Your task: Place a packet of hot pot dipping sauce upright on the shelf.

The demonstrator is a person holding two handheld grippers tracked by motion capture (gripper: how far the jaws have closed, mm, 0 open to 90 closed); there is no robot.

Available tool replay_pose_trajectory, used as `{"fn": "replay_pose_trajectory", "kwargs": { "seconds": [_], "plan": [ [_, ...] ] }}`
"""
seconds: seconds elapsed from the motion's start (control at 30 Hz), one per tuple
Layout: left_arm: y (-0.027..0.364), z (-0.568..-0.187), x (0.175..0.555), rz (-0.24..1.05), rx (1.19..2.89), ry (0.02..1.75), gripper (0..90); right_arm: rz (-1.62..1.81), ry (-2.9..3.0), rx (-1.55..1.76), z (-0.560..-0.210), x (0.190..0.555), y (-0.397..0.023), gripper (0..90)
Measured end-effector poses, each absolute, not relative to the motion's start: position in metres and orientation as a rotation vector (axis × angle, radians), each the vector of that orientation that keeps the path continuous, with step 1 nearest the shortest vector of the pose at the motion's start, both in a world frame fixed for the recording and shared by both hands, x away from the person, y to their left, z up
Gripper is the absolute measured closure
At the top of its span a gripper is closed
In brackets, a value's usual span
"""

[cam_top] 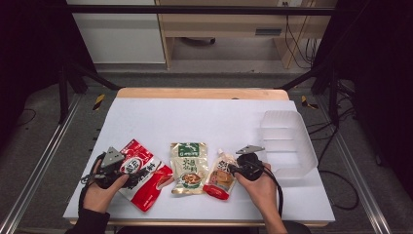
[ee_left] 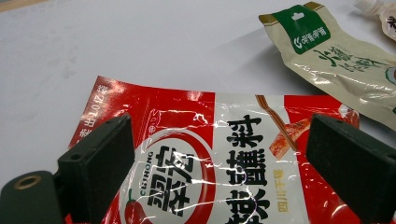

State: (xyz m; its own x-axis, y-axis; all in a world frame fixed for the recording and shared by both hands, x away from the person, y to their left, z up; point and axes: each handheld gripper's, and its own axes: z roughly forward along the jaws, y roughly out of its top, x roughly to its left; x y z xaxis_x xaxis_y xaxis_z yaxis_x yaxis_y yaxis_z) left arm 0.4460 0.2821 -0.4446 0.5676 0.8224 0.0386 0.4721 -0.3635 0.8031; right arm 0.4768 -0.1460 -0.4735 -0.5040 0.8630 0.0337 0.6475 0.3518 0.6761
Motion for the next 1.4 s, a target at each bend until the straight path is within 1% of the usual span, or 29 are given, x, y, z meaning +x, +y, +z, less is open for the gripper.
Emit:
{"fn": "replay_pose_trajectory", "kwargs": {
  "seconds": [0.1,0.23,0.3,0.33,0.37,0.47,0.63,0.77,0.8,0.87,0.97,1.03,1.07,1.13,1.2,1.3,1.33,1.4],
  "plan": [
    [0.282,-0.445,0.446,0.57,2.019,1.035,8.3,0.94,2.285,1.357,-0.475,0.476,-0.147,60.1],
    [0.282,-0.445,0.446,0.571,2.021,1.035,8.3,0.925,2.286,1.328,-0.475,0.474,-0.145,63.4],
    [0.282,-0.445,0.446,0.573,2.02,1.035,8.4,0.911,2.295,1.313,-0.475,0.473,-0.144,70.0],
    [0.281,-0.445,0.446,0.573,2.02,1.035,8.4,0.909,2.305,1.302,-0.474,0.472,-0.144,76.8],
    [0.281,-0.445,0.446,0.573,2.02,1.035,8.4,0.909,2.305,1.302,-0.474,0.472,-0.144,76.8],
    [0.281,-0.445,0.446,0.57,2.026,1.034,8.4,0.922,2.314,1.276,-0.473,0.471,-0.144,86.0],
    [0.28,-0.444,0.447,0.558,2.036,1.024,8.8,0.967,2.304,1.247,-0.468,0.469,-0.146,88.2],
    [0.28,-0.44,0.445,0.549,2.031,1.015,9.7,1.05,2.269,1.208,-0.456,0.463,-0.151,89.1],
    [0.279,-0.439,0.444,0.551,2.045,1.002,9.8,1.092,2.255,1.176,-0.445,0.459,-0.152,89.4],
    [0.279,-0.437,0.443,0.547,2.044,0.997,9.8,1.11,2.25,1.168,-0.44,0.459,-0.152,89.5],
    [0.274,-0.432,0.442,0.536,2.05,0.972,10.4,1.161,2.255,1.081,-0.418,0.454,-0.15,89.7],
    [0.269,-0.427,0.441,0.528,2.054,0.946,11.0,1.184,2.26,1.038,-0.407,0.45,-0.147,89.8],
    [0.264,-0.422,0.44,0.534,2.071,0.923,11.4,1.194,2.267,0.987,-0.394,0.447,-0.143,89.9],
    [0.26,-0.419,0.439,0.538,2.082,0.903,11.7,1.199,2.274,0.963,-0.389,0.445,-0.142,90.0],
    [0.25,-0.41,0.44,0.528,2.109,0.856,14.4,1.198,2.31,0.896,-0.374,0.441,-0.135,90.0],
    [0.243,-0.406,0.442,0.525,2.136,0.832,15.1,1.196,2.34,0.845,-0.367,0.441,-0.13,90.0],
    [0.234,-0.4,0.444,0.524,2.172,0.792,15.5,1.195,2.347,0.83,-0.365,0.442,-0.127,90.0],
    [0.228,-0.397,0.446,0.522,2.188,0.768,15.5,1.196,2.352,0.82,-0.364,0.443,-0.126,90.0]
  ]
}}
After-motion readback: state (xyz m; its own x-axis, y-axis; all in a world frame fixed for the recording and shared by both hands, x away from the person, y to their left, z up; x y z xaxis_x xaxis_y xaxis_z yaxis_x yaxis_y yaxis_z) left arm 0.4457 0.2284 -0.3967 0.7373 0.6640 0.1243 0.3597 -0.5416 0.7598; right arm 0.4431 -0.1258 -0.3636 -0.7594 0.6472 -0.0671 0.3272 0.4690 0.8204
